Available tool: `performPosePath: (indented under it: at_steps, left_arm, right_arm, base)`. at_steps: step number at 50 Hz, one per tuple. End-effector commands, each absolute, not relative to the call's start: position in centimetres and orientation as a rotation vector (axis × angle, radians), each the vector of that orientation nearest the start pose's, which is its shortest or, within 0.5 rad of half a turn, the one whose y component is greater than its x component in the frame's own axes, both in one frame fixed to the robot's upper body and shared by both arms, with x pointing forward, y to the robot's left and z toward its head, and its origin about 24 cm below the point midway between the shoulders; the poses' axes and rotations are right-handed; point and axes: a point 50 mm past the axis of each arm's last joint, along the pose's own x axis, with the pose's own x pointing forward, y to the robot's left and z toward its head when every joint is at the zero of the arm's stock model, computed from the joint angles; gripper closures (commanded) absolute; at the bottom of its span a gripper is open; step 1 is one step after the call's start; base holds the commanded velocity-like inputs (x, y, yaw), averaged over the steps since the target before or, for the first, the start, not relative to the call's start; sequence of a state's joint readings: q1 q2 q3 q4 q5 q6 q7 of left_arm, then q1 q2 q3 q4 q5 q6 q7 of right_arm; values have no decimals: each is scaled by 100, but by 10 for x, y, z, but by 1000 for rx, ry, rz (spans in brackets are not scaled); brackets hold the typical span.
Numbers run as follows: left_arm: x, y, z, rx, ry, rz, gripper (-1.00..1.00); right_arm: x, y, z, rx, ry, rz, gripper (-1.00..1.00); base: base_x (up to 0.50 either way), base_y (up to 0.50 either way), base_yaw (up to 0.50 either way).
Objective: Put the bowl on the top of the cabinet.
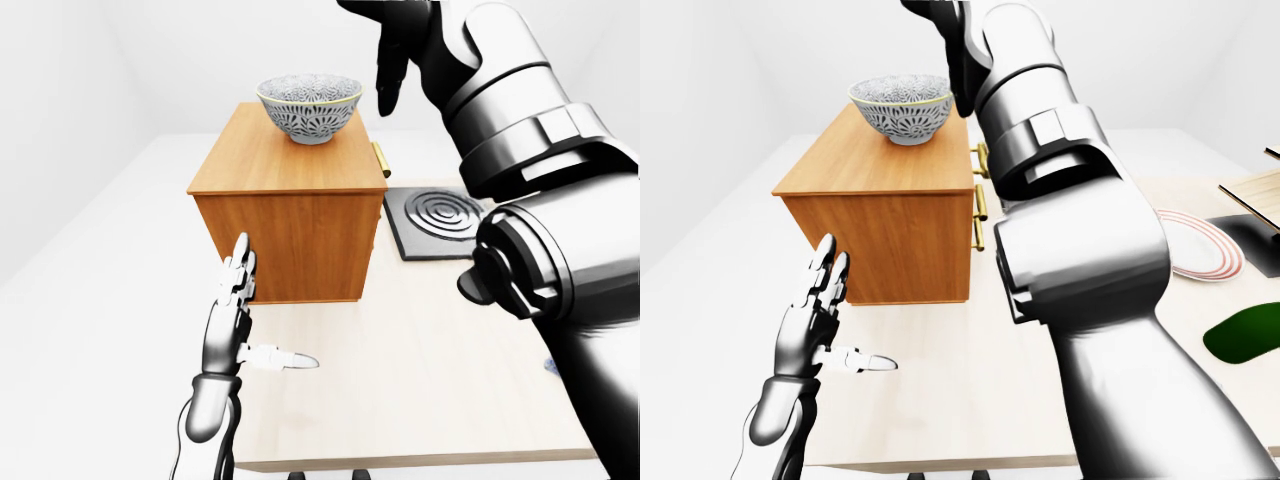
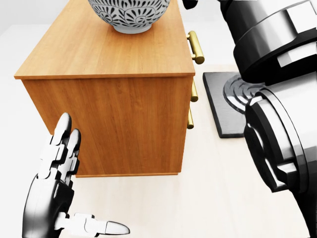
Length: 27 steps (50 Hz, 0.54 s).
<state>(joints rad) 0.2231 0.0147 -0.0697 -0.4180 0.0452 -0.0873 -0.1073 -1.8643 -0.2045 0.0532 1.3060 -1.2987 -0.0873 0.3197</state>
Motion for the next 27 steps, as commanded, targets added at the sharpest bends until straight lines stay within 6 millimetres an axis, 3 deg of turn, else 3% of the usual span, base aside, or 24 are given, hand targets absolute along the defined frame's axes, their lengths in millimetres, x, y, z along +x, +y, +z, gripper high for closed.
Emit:
performPosePath:
  at_steps: [1,11,15,27]
  left_arm:
    - [207,142,98,62,-289,-112,-100]
    - [209,143,95,61,-277,-109,-100]
    - [211,142,93,61,-269,-112,-100]
    - [211,142,92,61,-267,-112,-100]
  right_arm:
    - [376,-95,460,-1666,-363,-78,-100]
    - [350,-134,502,-1653,-342,-233,-100]
    - [346,-158,507,-1653,-285,-283,-100]
    - [336,-202,510,-1640,-174,-371,-100]
  base:
    - [0,0,0]
    - [0,0,0]
    - [0,0,0]
    - [0,0,0]
